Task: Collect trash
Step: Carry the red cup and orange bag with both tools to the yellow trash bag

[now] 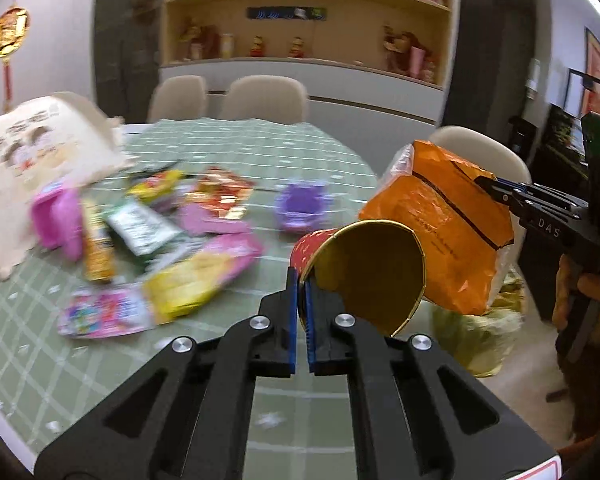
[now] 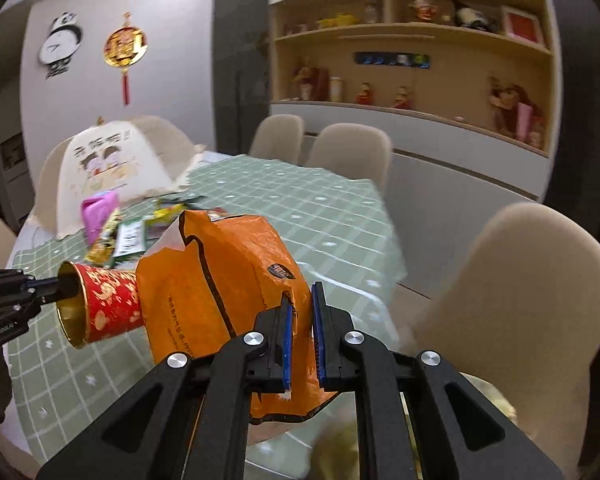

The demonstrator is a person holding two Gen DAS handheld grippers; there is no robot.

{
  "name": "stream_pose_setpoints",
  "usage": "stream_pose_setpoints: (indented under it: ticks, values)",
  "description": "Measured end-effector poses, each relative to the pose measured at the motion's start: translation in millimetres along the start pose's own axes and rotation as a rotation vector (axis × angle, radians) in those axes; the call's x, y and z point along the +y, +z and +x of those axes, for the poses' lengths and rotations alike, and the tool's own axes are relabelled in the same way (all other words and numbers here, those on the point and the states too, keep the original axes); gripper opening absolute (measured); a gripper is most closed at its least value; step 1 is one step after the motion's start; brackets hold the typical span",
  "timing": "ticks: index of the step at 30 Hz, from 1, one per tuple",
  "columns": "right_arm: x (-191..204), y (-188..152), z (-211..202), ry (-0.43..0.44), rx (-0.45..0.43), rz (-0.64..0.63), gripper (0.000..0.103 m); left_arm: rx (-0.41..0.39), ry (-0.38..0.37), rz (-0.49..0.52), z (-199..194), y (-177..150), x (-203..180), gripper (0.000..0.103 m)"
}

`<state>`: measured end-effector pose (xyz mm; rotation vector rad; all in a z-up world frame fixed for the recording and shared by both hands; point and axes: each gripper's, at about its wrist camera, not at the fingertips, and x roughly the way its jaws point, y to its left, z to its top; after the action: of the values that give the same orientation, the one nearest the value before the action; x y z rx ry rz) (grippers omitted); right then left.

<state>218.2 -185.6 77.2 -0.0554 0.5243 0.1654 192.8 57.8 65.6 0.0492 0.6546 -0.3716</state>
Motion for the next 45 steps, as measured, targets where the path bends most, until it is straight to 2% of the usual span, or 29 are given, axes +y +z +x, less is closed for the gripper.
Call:
stream_pose_setpoints:
  ticks: [4,11,19,25,32,33,35,45]
  values:
    - [-46,-15,-16,-0.08,-0.006,0.04,0.01,0.007,-0.057,0.059,22,11,-49,0.003]
    - [-116,-44,-29,-0.177,0.031,0.128,0.01,0.05,-0.155,0.1,61,26,-109,0.003]
    - [-177,-82,-23,-0.281,0.101,0.206,0.01,0.147,-0.251,0.15,112,23,-174,0.003]
    - [-190,-104,-3,-0.363,0.15,0.152,0.01,0.216,-0.309,0.141,144,19,-202,0.003]
    - [-203,-119,5,-0.319,0.166,0.206,0.01,0.298,-0.354,0.189,176,4,-234,0.004]
    - [-203,-119,5,-0.319,0.163,0.206,0.01,0.308,-0.356,0.186,181,1,-237,0.007]
    - [-204,-117,6,-0.32,0.157,0.201,0.01,0.325,-0.369,0.179,190,-3,-241,0.035]
    - [-193,-108,5,-0.35,0.102,0.149,0.01,0.344,-0.343,0.162,192,-10,-233,0.037]
